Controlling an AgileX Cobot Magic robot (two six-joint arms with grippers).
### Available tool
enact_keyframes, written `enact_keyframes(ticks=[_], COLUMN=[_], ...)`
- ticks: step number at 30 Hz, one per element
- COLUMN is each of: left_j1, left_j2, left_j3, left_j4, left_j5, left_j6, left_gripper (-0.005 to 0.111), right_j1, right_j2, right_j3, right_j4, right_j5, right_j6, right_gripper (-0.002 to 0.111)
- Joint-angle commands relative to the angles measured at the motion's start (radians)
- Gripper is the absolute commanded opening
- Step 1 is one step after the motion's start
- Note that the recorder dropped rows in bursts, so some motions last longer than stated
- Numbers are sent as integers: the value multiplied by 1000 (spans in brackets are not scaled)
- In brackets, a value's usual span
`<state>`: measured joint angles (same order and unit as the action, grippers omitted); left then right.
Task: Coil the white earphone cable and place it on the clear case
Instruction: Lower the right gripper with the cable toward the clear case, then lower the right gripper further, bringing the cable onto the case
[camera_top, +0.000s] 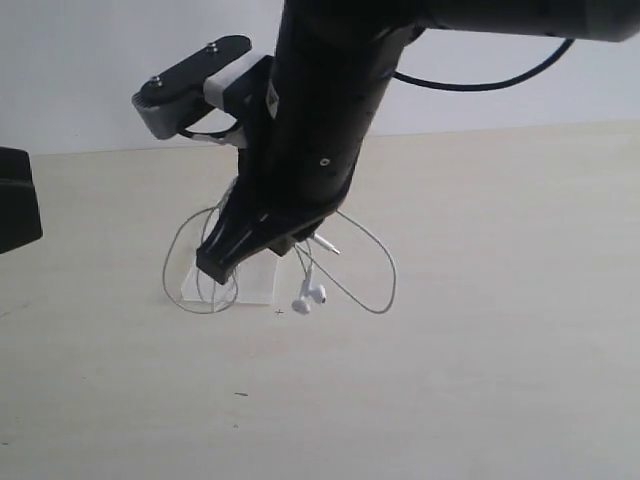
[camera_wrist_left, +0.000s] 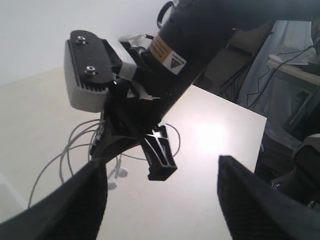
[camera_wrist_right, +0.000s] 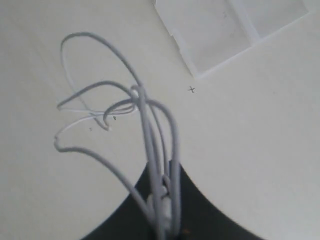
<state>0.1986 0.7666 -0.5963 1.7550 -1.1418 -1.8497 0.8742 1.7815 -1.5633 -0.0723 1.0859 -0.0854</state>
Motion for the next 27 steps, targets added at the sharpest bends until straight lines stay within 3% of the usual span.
enact_keyframes(ticks=[1,10,17,27], left_j1=[1,1,1,1], left_j2=[-6,-6,-6,-6], left_j3=[0,0,0,0], left_j4=[-11,-11,-11,-11], left_j5=[4,10,51,114], left_j6=[-13,-15,-15,-15], left_gripper=[62,62,62,62], right_j1=[-1,-5,-9,-67], right_j2=[69,208,304,424], right_j3=[-136,-337,-349,-395], right_j4=[-58,-157,-288,-299], right_j5=[98,135,135,88], right_j6=[6,-46,-46,20], right_gripper=[0,0,0,0])
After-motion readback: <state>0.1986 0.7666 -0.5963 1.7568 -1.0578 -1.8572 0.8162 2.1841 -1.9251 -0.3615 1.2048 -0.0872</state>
